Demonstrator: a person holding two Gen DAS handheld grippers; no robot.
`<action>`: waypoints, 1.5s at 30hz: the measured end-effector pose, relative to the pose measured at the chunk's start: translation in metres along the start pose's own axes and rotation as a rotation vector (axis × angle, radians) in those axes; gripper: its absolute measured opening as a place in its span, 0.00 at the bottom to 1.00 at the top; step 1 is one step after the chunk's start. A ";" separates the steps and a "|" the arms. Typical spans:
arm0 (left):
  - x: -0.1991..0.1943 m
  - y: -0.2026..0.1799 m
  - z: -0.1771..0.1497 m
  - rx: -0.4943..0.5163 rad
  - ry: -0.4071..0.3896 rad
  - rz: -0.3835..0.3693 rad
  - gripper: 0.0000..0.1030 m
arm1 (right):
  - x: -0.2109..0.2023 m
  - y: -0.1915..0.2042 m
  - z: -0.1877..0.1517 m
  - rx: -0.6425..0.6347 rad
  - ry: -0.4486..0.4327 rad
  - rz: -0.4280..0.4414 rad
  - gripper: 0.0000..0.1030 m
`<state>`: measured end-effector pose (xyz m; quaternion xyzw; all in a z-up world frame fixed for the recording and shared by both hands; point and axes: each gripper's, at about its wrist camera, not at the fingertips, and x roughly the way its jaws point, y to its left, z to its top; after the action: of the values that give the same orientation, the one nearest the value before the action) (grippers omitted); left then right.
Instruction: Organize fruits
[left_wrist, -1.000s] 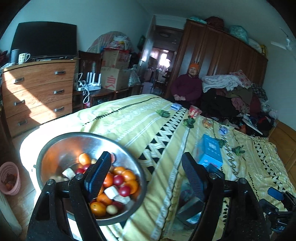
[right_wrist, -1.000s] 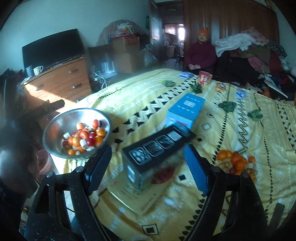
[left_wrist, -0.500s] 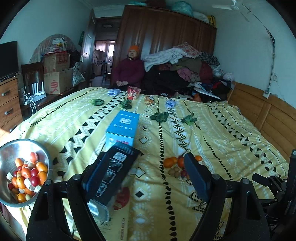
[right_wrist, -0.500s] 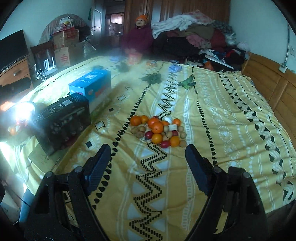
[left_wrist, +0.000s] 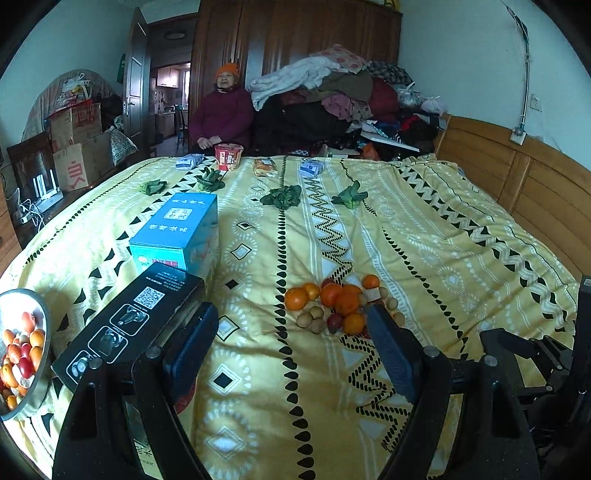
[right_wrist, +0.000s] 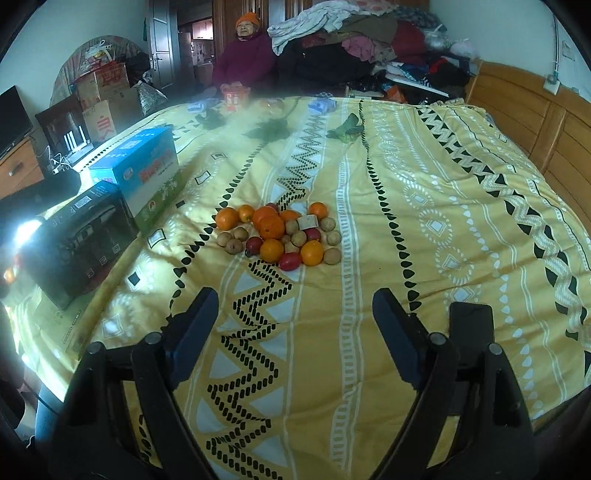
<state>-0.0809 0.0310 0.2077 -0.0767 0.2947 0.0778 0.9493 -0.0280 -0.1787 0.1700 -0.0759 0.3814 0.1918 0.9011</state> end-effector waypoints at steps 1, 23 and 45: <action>0.004 -0.001 -0.002 0.000 0.008 -0.002 0.81 | 0.003 -0.001 -0.001 0.003 0.007 0.004 0.83; 0.201 0.003 -0.073 -0.014 0.329 -0.005 0.68 | 0.101 -0.048 -0.040 0.104 0.185 0.068 0.83; 0.228 -0.006 -0.090 0.070 0.340 0.031 0.96 | 0.138 -0.046 -0.058 0.039 0.180 0.078 1.00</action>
<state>0.0567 0.0313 0.0046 -0.0509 0.4548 0.0679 0.8865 0.0404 -0.1972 0.0300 -0.0602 0.4672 0.2117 0.8563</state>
